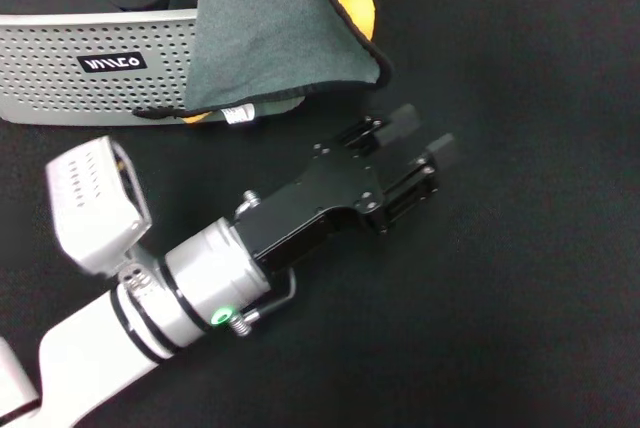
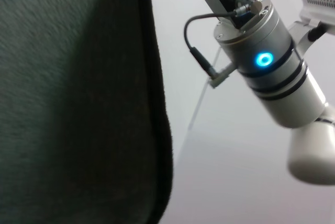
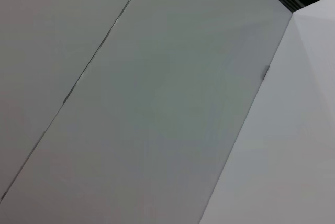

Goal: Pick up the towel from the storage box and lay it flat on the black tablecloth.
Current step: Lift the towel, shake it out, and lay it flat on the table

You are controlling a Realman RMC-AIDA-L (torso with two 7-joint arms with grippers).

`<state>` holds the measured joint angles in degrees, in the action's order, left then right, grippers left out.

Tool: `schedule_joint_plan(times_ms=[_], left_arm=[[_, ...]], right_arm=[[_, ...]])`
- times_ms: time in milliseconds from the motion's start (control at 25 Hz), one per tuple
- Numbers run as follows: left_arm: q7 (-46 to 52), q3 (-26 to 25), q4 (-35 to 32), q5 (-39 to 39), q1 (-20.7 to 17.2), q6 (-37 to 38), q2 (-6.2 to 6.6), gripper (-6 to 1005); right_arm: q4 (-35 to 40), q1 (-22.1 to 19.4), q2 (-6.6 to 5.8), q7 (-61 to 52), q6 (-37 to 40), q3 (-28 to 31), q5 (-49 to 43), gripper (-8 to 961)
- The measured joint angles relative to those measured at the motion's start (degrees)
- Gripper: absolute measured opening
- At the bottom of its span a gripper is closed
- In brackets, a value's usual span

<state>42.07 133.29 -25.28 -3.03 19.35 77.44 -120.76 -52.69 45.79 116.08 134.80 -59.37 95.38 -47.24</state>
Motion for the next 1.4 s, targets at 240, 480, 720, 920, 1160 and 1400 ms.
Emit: schedule_joint_plan(times_ms=[240, 480, 720, 920, 1160, 1400], left_arm=[[-1.2, 0.6, -0.5, -2.4, 1.0, -0.4, 0.01, 573], [-18.5, 5.0, -6.2, -11.0, -2.8, -4.5, 0.00, 572], [-32.5, 9.6, -9.9, -25.5, -2.9, -11.3, 0.01, 572], [-43.1, 14.4, -12.9, -40.1, 0.0, -15.7, 0.00, 571], [-58.5, 19.8, -16.7, -52.1, 0.8, -15.2, 0.00, 571], [-63.6, 23.7, -17.7, -52.8, 0.1, -10.6, 0.01, 571]], right_arm=[[0.0, 0.0, 0.01, 0.0, -0.6, 0.2, 0.8, 1], [0.5, 0.0, -0.05, 0.3, 0.2, 0.6, 1.5, 1], [1.3, 0.6, -0.03, 0.4, 0.8, 1.7, 1.8, 1], [2.2, 1.7, 0.08, 0.5, 2.1, 1.8, 3.0, 1], [2.9, 3.1, 0.11, 0.4, 3.9, 1.2, 4.1, 1], [3.3, 4.0, 0.11, -0.1, 4.2, 1.1, 5.3, 1]])
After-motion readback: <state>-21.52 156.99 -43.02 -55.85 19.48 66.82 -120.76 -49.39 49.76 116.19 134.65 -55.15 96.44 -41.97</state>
